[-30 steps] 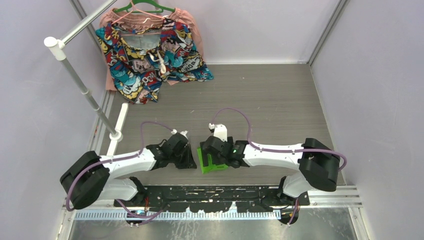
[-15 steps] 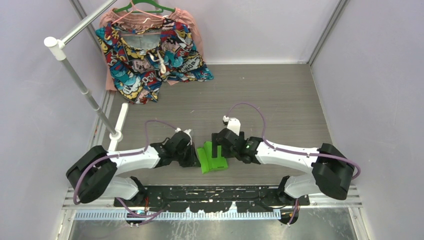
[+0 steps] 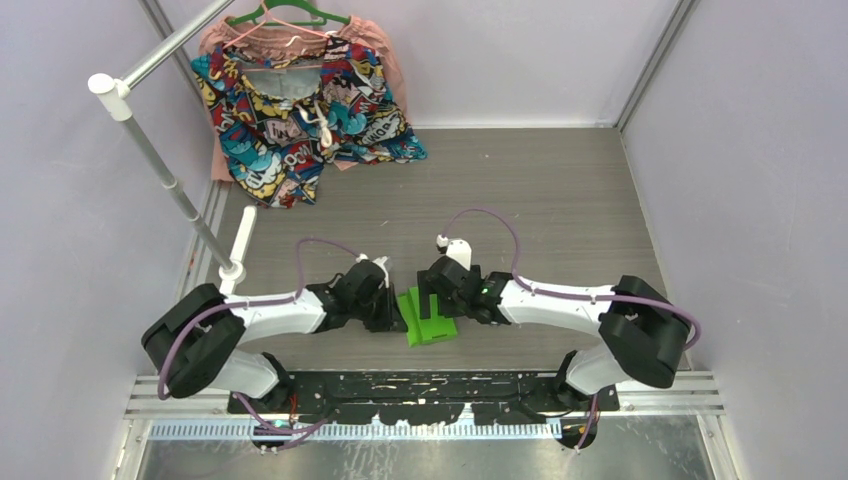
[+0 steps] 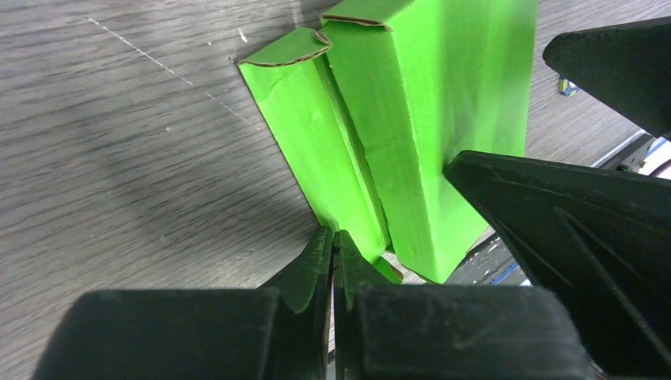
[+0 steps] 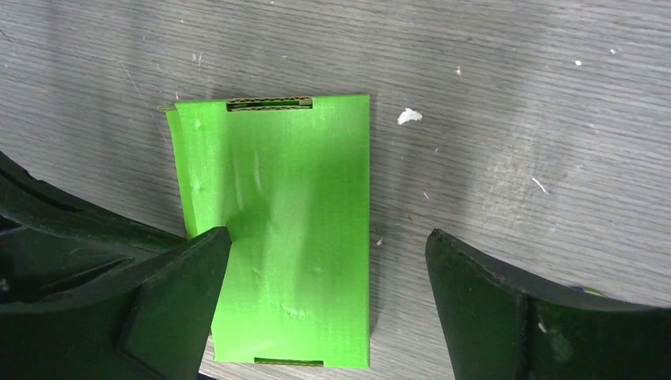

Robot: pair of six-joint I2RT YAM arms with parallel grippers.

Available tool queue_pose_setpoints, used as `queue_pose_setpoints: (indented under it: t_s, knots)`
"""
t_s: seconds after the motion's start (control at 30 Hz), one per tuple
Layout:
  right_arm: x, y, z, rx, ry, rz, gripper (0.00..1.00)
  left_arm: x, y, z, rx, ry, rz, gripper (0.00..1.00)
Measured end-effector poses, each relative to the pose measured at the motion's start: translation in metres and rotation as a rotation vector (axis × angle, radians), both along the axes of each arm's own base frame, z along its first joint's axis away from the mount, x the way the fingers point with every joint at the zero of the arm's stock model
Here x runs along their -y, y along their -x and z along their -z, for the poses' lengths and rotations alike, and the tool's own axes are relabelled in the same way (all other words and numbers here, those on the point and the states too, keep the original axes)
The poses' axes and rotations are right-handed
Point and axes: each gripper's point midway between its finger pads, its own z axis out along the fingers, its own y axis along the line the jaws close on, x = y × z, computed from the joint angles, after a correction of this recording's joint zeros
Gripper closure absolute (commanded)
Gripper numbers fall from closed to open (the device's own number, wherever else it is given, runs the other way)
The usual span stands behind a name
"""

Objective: Fold the paper box
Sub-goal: Close the paper box at the center of the board.

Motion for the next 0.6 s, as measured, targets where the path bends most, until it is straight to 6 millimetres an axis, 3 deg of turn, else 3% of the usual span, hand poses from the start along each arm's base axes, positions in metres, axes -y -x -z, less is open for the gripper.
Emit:
queue_pose_setpoints:
  t_s: [0.6]
  knots:
    - [-0.017,-0.011,0.001,0.009,0.041,-0.077,0.05,0.013,-0.003,0.0,-0.004,0.047,0.024,1.0]
